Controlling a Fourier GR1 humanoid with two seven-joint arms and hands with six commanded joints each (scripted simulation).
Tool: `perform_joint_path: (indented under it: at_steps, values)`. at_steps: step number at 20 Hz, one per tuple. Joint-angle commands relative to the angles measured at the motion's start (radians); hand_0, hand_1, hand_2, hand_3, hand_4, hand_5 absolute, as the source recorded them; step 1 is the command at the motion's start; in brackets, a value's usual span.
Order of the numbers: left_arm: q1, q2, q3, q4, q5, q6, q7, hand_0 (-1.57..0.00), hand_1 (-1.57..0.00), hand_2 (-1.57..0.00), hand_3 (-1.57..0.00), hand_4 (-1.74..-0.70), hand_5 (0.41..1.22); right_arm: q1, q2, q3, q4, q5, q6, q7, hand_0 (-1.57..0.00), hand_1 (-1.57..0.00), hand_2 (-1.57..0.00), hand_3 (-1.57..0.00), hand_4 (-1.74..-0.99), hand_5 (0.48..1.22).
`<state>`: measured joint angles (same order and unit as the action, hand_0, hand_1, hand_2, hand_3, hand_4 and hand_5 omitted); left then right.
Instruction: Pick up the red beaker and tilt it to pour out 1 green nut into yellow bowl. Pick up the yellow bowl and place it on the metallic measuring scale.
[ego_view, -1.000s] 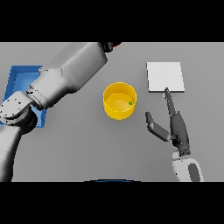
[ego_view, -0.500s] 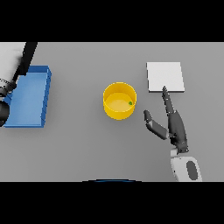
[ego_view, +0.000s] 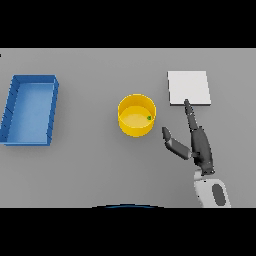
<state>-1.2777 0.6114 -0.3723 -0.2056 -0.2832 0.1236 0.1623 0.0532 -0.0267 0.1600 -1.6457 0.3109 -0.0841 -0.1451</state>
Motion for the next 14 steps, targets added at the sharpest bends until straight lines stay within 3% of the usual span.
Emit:
perform_joint_path:
  at_steps: [1,5,8,14]
  values:
    - [0.026,0.002,0.020,-0.019,0.038,0.014,0.044,-1.57,-1.57,-1.57,-1.47,-1.74,1.221,-0.004,-0.003,-0.003,0.002,0.005,-0.005,0.003,0.00,0.00,0.00,0.00,-1.047,0.651]
    - [0.191,0.013,0.051,-0.181,0.159,0.084,0.091,-1.57,-1.57,-1.57,-1.48,-1.74,1.221,0.009,-0.017,0.002,-0.006,0.025,-0.008,0.012,0.00,0.00,0.00,0.00,-1.046,0.649]
    - [0.324,0.035,0.049,-0.362,0.226,0.137,0.202,-1.57,-1.57,-1.57,-1.45,-1.74,1.221,-0.001,-0.015,-0.002,0.000,0.011,-0.001,0.010,0.00,0.00,0.00,0.00,-1.026,0.648]
    - [0.568,0.056,0.032,-0.683,0.315,0.268,0.269,-1.57,-1.57,-1.57,-1.50,-1.74,1.221,0.021,-0.019,-0.002,-0.005,-0.001,0.011,-0.014,0.00,0.00,0.00,0.00,-1.005,0.647]
